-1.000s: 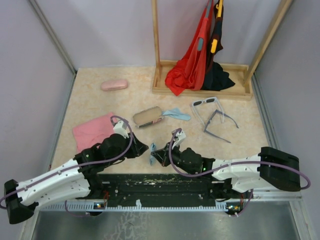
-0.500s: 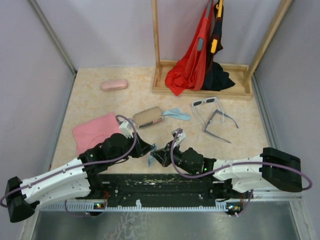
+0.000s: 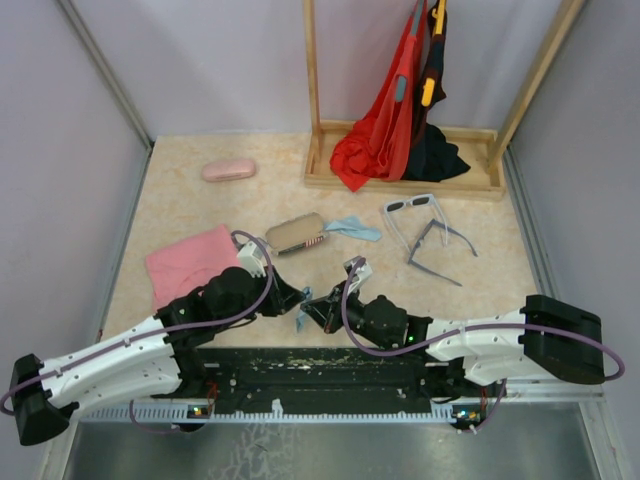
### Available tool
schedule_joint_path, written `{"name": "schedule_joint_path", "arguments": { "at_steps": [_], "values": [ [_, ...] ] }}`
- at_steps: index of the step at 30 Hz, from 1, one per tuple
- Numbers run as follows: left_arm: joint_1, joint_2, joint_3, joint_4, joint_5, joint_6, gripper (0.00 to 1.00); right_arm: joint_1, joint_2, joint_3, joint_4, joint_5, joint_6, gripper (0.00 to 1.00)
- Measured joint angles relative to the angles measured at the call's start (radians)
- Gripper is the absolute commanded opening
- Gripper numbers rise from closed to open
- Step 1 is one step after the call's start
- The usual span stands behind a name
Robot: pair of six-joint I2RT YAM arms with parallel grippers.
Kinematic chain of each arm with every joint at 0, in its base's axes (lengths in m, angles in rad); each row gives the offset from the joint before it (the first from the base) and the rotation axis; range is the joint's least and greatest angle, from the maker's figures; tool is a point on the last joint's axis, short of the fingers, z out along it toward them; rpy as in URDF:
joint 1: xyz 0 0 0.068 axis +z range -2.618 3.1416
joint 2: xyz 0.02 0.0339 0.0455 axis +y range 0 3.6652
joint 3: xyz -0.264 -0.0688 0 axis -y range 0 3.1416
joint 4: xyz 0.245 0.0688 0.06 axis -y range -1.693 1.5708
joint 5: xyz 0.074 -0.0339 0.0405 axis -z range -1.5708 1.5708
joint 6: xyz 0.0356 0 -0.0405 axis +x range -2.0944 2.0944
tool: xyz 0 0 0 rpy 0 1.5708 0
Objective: Organize the sunglasses
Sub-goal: Adjust the glasses cleaning cloth at the center of the board.
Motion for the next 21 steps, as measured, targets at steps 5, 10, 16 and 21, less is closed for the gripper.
{"name": "schedule_joint_path", "arguments": {
  "at_steps": [5,10,16,21],
  "values": [
    [0.0,-0.001,0.0,-0.016,-0.003,0.0,0.27,0.0,0.0,0.0,0.0,0.0,0.0,0.0],
    [0.0,0.001,0.0,-0.016,-0.003,0.0,0.21,0.0,0.0,0.0,0.0,0.0,-0.001,0.0],
    [0.0,0.007,0.0,-0.015,0.002,0.0,0.06,0.0,0.0,0.0,0.0,0.0,-0.007,0.0],
    [0.0,0.006,0.0,-0.015,0.003,0.0,0.01,0.0,0.0,0.0,-0.001,0.0,-0.007,0.0]
  ]
}}
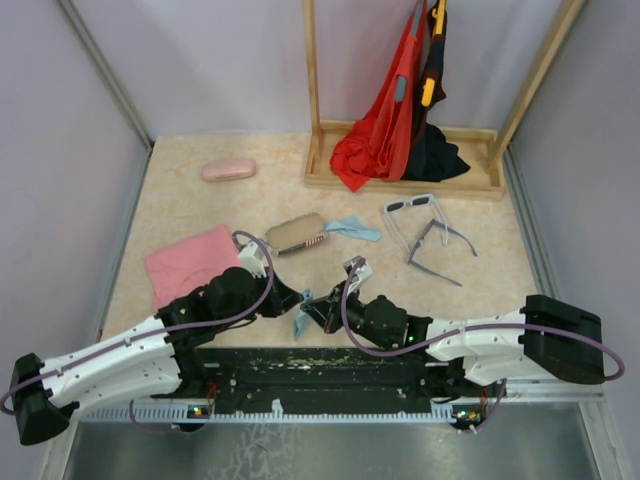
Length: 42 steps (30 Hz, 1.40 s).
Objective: Organize the sunglasses
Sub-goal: Adjust the glasses cleaning cloth at the center of the board.
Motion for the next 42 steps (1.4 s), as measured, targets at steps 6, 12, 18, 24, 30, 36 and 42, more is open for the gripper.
{"name": "schedule_joint_path", "arguments": {
  "at_steps": [6,12,18,24,30,36,42],
  "values": [
    [0.0,-0.021,0.0,-0.001,-0.005,0.0,0.01,0.0,-0.005,0.0,-0.001,0.006,0.0,0.06],
    [0.0,-0.028,-0.001,-0.003,-0.012,0.0,0.01,0.0,-0.008,-0.003,-0.001,0.013,0.004,0.13],
    [0.0,-0.028,-0.003,-0.007,-0.016,0.0,0.01,0.0,-0.008,-0.02,-0.002,0.019,0.012,0.14],
    [0.0,-0.028,-0.003,-0.011,-0.029,0.0,0.01,0.0,-0.01,-0.02,-0.001,0.019,0.015,0.01],
    [0.0,-0.029,-0.003,-0.04,-0.052,-0.011,0.03,0.0,-0.01,-0.02,-0.009,0.03,0.022,0.0],
    [0.0,-0.038,-0.004,-0.109,-0.1,-0.032,0.15,0.0,-0.039,-0.018,-0.164,0.095,0.053,0.13],
    [0.0,0.01,-0.004,-0.173,-0.1,-0.032,0.35,-0.043,-0.184,0.014,-0.552,0.158,0.116,0.23]
  ]
}}
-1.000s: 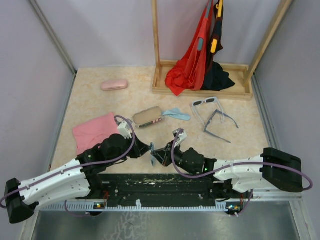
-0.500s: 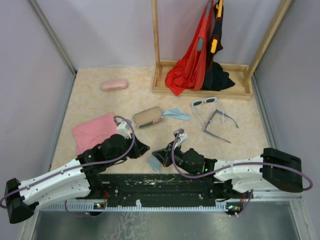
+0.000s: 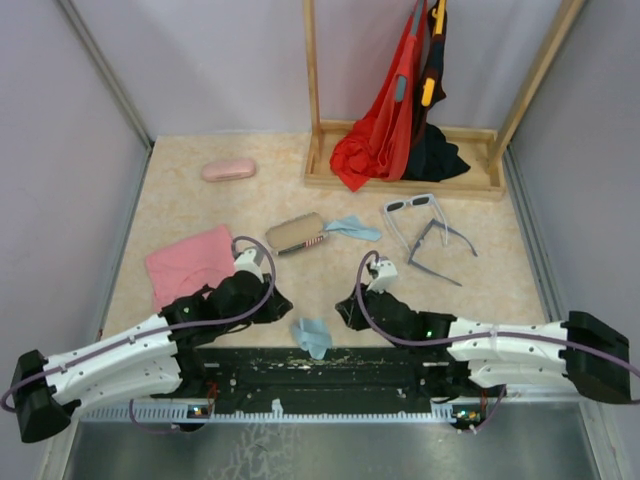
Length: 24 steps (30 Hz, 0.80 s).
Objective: Organize the sunglasses
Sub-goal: Adjust the glasses cleaning cloth at the center of the board.
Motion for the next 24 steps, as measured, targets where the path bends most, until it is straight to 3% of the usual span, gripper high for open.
{"name": "schedule_joint_path", "arguments": {
  "at_steps": [6,8,14,24],
  "values": [
    [-0.002,0.055,-0.011,-0.023,0.076,0.013,0.57,-0.077,-0.165,-0.024,-0.205,-0.017,0.06,0.25],
    [-0.007,0.055,-0.026,-0.021,0.099,0.013,0.6,-0.077,-0.206,-0.05,-0.235,-0.024,0.08,0.25],
    [-0.04,0.095,-0.064,0.01,0.149,-0.002,0.61,-0.077,-0.231,-0.088,-0.277,-0.034,0.113,0.25],
    [-0.054,0.296,-0.039,0.057,0.127,0.0,0.58,-0.077,-0.179,-0.088,-0.262,-0.064,0.113,0.26]
  ]
}}
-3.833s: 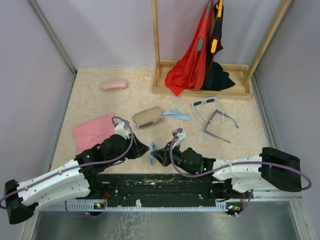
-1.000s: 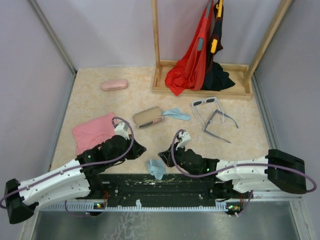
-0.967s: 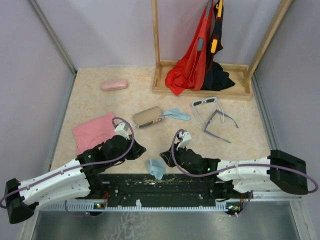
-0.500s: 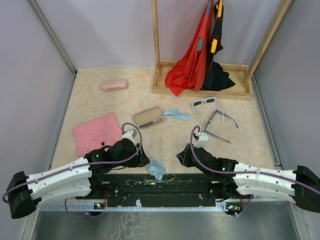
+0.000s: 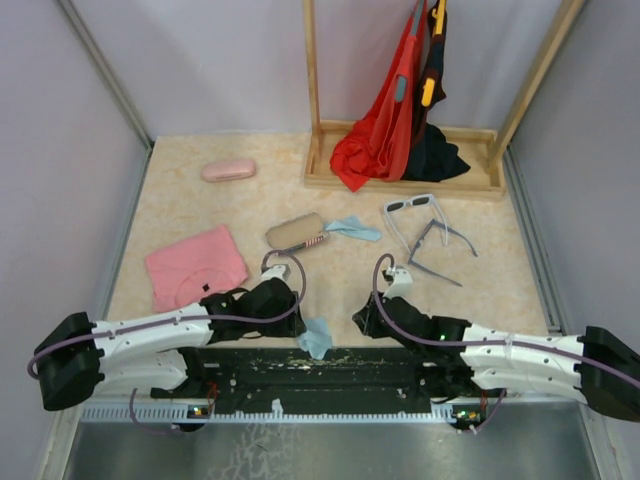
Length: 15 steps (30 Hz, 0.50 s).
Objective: Organize the sunglasses
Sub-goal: Adjust the glasses cleaning cloth at the center of the board.
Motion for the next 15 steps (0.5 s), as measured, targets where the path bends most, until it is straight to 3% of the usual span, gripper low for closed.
{"name": "schedule_joint_path", "arguments": {
  "at_steps": [8,15],
  "values": [
    [-0.003,0.06,0.14,-0.032,-0.092,0.057,0.57,0.0,0.015,0.0,0.043,-0.023,0.0,0.26],
    [-0.003,0.111,0.154,-0.047,-0.106,0.082,0.5,0.0,0.015,-0.007,0.057,-0.023,0.0,0.26]
  ]
}}
